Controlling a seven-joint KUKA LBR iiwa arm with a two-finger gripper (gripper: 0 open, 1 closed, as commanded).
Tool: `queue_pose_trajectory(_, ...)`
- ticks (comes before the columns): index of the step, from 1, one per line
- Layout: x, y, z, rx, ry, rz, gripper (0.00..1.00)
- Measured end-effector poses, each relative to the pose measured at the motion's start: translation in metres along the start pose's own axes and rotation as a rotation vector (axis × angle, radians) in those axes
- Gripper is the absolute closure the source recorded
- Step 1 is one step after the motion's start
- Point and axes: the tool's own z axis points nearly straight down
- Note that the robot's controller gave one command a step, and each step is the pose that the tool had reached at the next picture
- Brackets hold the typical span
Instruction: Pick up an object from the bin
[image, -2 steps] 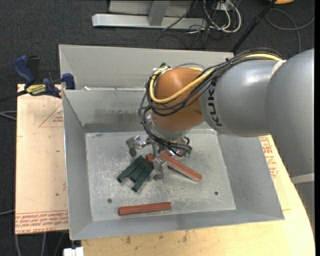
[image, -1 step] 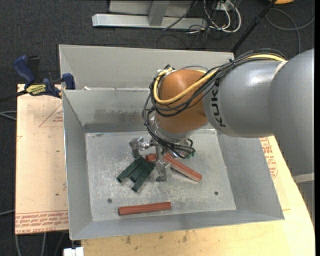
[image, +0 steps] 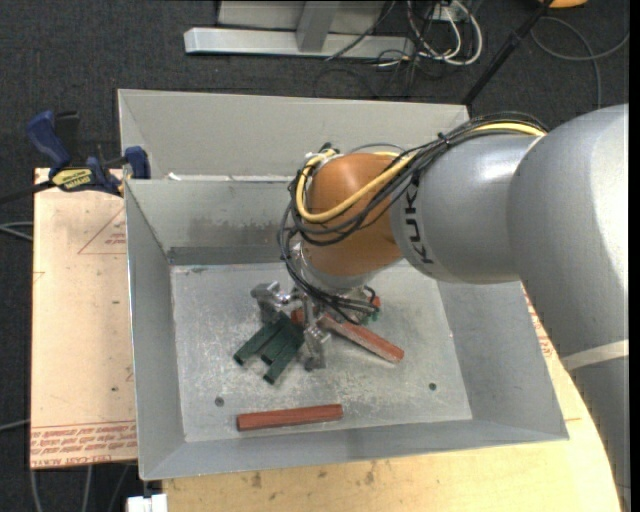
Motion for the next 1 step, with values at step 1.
queue_pose_trajectory(1,-0.0012,0.0002,-0.0008,0.001,0.0,0.002,0.0)
